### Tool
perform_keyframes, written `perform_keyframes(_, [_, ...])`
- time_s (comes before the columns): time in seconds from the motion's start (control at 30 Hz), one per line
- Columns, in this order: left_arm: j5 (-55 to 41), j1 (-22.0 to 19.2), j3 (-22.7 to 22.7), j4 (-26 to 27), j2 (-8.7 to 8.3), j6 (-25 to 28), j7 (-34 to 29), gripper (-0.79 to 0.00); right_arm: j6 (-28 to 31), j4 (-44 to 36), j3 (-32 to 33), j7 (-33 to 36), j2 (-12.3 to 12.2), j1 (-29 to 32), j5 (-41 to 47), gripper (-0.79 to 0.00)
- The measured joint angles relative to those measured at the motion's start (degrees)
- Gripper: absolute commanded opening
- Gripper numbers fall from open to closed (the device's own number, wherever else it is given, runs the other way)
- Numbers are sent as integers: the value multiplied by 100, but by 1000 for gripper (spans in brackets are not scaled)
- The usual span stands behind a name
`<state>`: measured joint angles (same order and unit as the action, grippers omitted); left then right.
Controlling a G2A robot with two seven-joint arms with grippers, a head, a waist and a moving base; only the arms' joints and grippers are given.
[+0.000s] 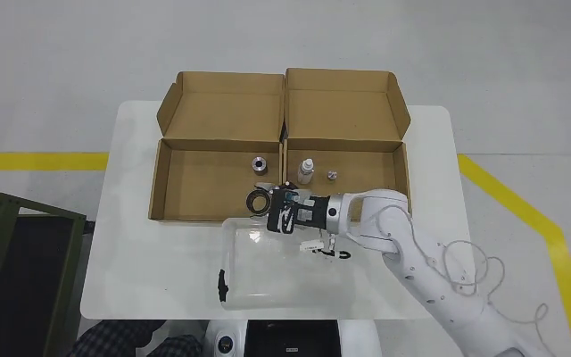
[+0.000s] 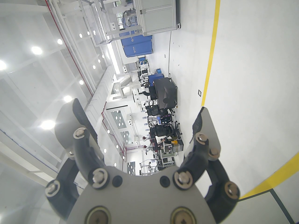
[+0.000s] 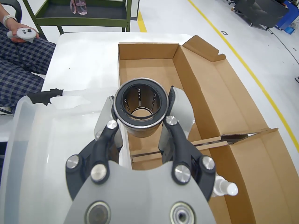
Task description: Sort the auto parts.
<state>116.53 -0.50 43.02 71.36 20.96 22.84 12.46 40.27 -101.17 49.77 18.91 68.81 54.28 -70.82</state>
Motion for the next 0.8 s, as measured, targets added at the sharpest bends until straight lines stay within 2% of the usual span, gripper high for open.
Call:
perform_keyframes(0.37, [0, 0, 0, 0, 0, 0, 0, 0, -456, 862, -699, 291, 321, -834, -54, -785])
perform_keyframes(0.8, [0, 0, 0, 0, 0, 0, 0, 0, -695, 1651, -1081, 671, 572, -1240, -100, -785])
